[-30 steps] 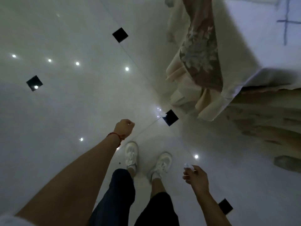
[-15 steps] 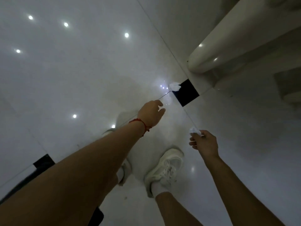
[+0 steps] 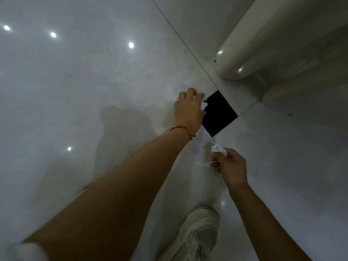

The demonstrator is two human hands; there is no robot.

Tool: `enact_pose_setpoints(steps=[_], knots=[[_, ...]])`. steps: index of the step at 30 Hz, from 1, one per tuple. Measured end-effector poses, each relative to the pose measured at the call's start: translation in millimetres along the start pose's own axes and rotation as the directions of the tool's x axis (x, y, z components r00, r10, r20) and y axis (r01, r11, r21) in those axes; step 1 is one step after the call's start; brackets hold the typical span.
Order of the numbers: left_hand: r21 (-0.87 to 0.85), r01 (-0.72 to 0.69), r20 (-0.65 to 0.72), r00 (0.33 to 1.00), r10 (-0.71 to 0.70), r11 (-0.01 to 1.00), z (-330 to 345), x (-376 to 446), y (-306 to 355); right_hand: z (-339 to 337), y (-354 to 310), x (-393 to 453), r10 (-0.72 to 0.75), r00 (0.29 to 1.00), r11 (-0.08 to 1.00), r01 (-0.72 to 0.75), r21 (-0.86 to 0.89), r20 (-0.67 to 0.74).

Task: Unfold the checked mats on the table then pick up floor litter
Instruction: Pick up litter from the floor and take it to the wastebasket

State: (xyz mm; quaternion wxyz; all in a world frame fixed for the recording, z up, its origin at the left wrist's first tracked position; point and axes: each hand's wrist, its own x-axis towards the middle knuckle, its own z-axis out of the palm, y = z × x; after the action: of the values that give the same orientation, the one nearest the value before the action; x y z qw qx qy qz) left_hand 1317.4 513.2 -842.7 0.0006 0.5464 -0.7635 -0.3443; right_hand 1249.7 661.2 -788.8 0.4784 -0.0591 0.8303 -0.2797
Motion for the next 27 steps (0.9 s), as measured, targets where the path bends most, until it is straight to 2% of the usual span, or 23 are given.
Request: enact_pose_setpoints(steps=[2, 3, 7, 10, 13, 15, 18, 23, 27], knots=[[-0.011, -0.068, 0.027, 0.997, 0.069, 0.998, 5, 2, -2, 2, 2, 2, 0.005, 1.0, 1.0, -0.005, -0.003, -0.009], [-0.072, -0.051, 0.034, 0.998, 0.054, 0.996, 5, 1, -2, 2, 3, 1, 0.003, 1.0, 1.0, -0.003, -0.007, -0.011], [-0.364, 0.198, -0.017, 0.976, -0.218, 0.91, -14, -21, -6, 3, 1, -16, 0.02, 1.0, 0.999, -0.02, -0.036, -0.001], [-0.544, 0.332, -0.036, 0.908, -0.417, 0.771, -36, -54, -6, 6, -9, -38, 0.032, 0.999, 0.997, -0.029, -0.072, 0.028], [-0.679, 0.406, -0.017, 0.824, -0.566, 0.611, -67, -90, -9, 9, -32, -64, 0.022, 0.998, 0.994, -0.015, -0.109, 0.062], [-0.709, 0.447, 0.04, 0.797, -0.603, 0.545, -93, -114, -11, 11, -52, -85, 0.019, 0.995, 0.994, -0.008, -0.113, 0.093], [-0.706, 0.471, 0.096, 0.803, -0.588, 0.528, -139, -149, -12, 11, -86, -122, 0.006, 0.992, 0.989, 0.013, -0.147, 0.126], [-0.712, 0.478, 0.072, 0.779, -0.623, 0.514, -242, -199, -17, 10, -149, -190, 0.025, 0.99, 0.99, -0.005, -0.138, 0.139], [-0.76, 0.463, 0.064, 0.753, -0.655, 0.457, -346, -236, -24, 17, -212, -260, 0.023, 0.989, 0.993, -0.006, -0.119, 0.149]])
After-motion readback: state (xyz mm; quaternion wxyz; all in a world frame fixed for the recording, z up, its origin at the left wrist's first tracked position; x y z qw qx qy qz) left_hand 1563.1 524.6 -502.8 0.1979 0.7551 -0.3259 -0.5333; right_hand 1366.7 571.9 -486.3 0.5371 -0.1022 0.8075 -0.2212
